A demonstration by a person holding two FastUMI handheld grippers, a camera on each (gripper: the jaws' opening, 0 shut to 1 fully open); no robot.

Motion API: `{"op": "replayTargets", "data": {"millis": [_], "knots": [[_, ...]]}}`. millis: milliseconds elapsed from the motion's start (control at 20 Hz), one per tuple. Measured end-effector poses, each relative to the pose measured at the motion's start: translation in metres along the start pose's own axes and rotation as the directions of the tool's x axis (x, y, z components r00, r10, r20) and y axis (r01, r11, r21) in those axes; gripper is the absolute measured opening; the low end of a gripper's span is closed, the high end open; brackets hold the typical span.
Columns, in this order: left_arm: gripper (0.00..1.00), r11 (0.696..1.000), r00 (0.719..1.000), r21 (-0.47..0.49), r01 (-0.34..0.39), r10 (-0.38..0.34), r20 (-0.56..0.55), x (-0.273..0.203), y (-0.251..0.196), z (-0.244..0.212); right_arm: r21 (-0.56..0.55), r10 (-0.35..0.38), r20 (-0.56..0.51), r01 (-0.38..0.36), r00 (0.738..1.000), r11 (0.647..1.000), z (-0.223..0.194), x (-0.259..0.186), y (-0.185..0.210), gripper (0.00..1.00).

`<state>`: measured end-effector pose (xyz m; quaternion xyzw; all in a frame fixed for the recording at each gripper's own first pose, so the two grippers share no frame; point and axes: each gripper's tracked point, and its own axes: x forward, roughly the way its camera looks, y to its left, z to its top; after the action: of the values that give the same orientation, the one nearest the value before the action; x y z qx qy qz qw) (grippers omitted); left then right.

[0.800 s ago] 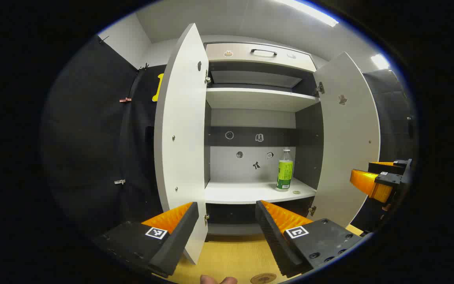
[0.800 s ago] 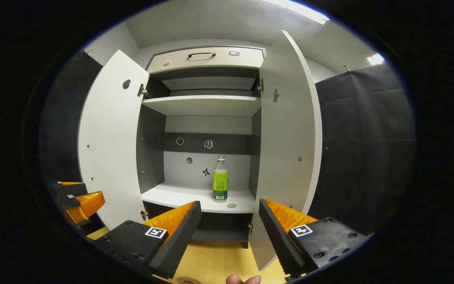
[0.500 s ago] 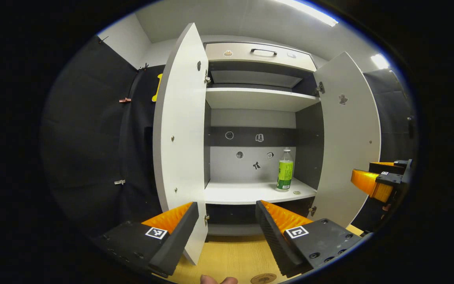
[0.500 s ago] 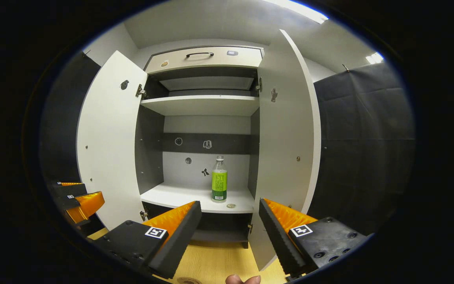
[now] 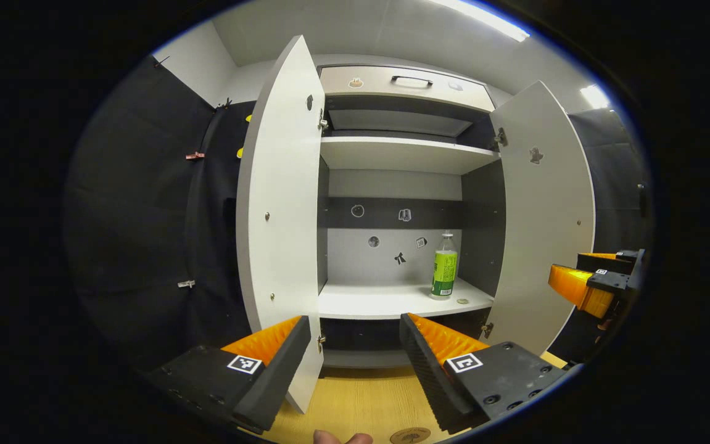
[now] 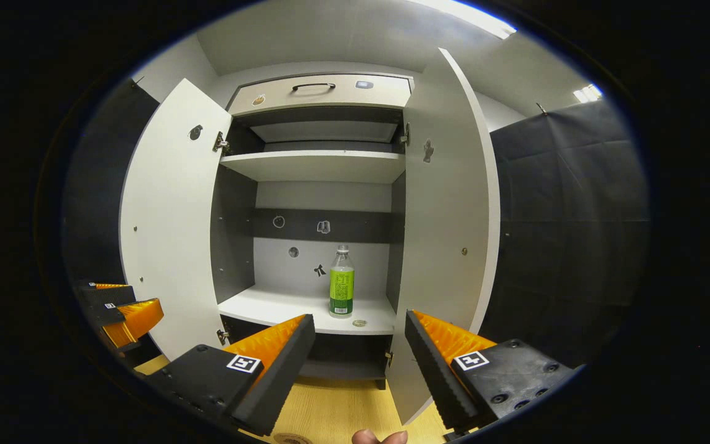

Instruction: Grasp the bottle in the cabinet with the left hand and place it on the coaster, then close the right door with the right hand and the left door with the left hand.

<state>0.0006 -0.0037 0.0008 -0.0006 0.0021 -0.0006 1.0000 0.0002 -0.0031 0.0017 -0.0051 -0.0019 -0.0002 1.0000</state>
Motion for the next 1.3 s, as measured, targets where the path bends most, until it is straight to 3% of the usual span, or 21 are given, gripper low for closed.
{"op": "replayTargets", "data": {"millis": [350,600,1300], "knots": [[0.93,1.000,1.000,0.007,0.007,-0.007,0.007,0.000,-0.003,0.002,0.010,0.020,-0.001,-0.020,1.000,1.000,0.001,0.000,0.006,0.98],[0.93,0.999,0.999,0.007,0.045,-0.045,-0.002,0.025,-0.023,-0.001,0.020,0.026,0.005,-0.026,1.000,0.999,0.009,-0.008,0.001,0.98],[0.93,0.972,0.973,-0.046,0.230,-0.228,0.048,0.201,-0.160,0.011,0.068,-0.067,0.000,0.067,0.998,0.995,0.019,-0.048,-0.080,0.98]]}}
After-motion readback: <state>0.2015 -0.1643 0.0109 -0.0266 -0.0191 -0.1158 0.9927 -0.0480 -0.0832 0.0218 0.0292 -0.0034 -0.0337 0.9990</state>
